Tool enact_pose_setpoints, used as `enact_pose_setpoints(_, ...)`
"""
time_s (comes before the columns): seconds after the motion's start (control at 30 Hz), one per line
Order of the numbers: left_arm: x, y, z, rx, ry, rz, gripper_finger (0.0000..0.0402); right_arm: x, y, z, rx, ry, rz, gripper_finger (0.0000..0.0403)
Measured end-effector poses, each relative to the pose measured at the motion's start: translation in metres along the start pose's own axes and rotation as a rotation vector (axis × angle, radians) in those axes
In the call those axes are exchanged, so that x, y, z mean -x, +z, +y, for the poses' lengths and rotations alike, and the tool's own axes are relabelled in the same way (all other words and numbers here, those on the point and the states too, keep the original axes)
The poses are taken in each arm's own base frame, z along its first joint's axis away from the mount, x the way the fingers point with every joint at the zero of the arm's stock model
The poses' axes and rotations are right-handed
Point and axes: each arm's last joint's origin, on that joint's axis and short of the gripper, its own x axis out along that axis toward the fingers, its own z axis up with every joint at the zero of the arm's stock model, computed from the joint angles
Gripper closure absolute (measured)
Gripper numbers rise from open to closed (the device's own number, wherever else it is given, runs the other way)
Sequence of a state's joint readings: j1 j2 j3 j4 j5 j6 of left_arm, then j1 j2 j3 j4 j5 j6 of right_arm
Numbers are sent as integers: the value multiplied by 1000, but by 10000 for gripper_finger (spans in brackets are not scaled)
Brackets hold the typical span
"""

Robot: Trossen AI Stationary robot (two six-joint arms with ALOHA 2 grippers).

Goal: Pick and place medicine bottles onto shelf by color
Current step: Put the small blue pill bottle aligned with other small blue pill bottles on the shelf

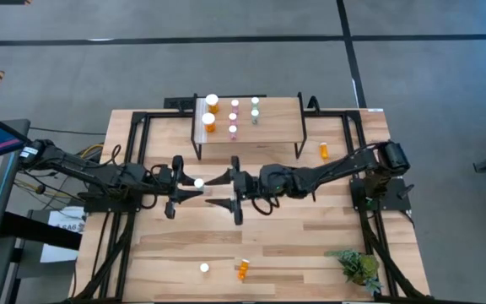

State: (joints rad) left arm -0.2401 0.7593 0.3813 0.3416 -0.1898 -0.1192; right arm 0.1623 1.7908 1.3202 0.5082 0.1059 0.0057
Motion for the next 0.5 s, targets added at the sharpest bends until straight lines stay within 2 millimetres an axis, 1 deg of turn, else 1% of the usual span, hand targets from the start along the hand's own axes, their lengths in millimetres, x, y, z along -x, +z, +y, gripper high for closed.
enact_pose_setpoints(0.07, 0, 0, 0, 1, 0, 4, 307, 1, 3, 2, 6, 6, -3, 158)
enact_pose_setpoints(0.17, 0, 0, 0, 1, 1, 5, 307, 0, -1, 2, 5, 6, 23, 158)
enact_pose_setpoints(0.23, 0, -1, 0, 1, 0, 5, 307, 0, -1, 2, -22, 4, 17, 158)
enact_pose_setpoints(0.5, -2, -1, -1, 9, -27, 4, 307, 0, -1, -6, -69, -16, 26, 158)
